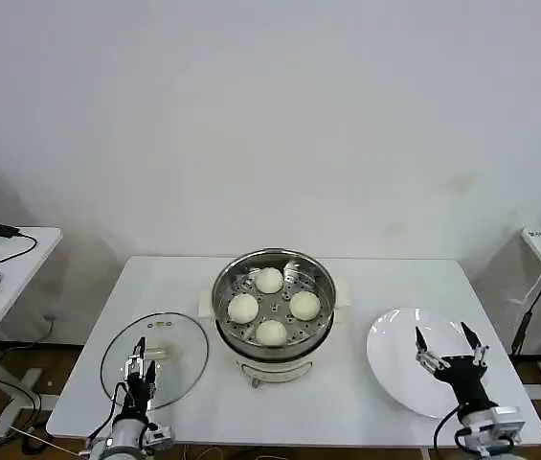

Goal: Take steamed baozi put them in steamer then cover it.

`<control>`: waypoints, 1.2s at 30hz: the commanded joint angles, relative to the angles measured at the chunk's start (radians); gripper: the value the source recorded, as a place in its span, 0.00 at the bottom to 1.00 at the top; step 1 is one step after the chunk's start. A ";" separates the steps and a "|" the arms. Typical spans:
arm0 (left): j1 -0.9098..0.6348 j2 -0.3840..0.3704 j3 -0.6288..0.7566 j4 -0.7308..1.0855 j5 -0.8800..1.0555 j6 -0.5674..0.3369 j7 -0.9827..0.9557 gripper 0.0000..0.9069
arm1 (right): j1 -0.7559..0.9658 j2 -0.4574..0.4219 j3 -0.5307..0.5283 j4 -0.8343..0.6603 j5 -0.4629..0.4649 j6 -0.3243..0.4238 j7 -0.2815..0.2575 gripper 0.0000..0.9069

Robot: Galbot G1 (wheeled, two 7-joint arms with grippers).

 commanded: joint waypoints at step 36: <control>-0.202 -0.036 -0.010 0.199 -0.008 -0.025 -0.134 1.00 | -0.039 0.019 0.005 -0.035 -0.045 0.077 -0.007 1.00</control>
